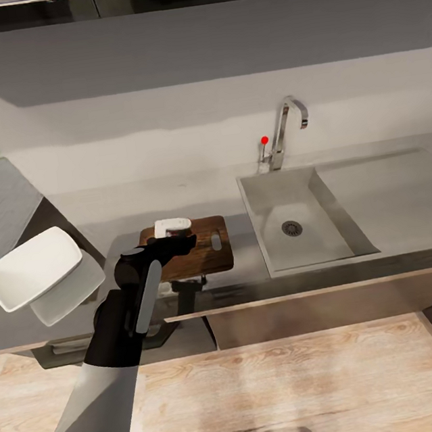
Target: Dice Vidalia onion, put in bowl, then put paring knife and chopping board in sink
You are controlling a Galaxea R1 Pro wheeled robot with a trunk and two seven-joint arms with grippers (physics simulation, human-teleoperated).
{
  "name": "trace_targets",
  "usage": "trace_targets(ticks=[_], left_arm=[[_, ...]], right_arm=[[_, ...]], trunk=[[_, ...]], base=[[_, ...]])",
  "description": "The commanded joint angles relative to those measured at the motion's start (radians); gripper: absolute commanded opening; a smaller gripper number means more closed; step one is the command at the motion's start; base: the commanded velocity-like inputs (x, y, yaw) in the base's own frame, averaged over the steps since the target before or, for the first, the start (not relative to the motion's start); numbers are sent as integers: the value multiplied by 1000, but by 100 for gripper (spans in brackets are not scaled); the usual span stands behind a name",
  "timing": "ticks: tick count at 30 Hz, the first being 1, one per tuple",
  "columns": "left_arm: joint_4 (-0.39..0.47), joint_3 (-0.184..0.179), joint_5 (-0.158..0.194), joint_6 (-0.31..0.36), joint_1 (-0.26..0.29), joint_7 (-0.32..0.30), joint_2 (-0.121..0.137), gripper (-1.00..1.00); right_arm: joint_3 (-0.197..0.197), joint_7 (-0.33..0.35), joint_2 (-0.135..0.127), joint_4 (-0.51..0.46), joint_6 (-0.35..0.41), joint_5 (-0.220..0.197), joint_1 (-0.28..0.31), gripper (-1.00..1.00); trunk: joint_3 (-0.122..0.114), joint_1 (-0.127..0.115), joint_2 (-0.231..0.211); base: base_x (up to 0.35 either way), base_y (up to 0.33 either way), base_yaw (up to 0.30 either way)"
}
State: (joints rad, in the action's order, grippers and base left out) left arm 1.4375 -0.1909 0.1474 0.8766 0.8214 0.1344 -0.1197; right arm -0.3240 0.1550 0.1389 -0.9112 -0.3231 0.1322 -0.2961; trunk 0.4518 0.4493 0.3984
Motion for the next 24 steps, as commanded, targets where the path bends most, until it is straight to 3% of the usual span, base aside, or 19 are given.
trace_targets(ticks=[1,16,24], left_arm=[[1,-1,11,4,1,10,0,100],[5,-1,10,4,1,10,0,100],[12,-1,11,4,1,10,0,100]], right_arm=[[-6,7,2,-2,-2,10,0,100],[-6,7,1,-2,-3,10,0,100],[-6,6,1,-2,-2,10,0,100]], trunk=[[0,1,2],[-24,1,2],[-37,1,2]], base=[[0,0,0],[-7,0,0],[-237,0,0]])
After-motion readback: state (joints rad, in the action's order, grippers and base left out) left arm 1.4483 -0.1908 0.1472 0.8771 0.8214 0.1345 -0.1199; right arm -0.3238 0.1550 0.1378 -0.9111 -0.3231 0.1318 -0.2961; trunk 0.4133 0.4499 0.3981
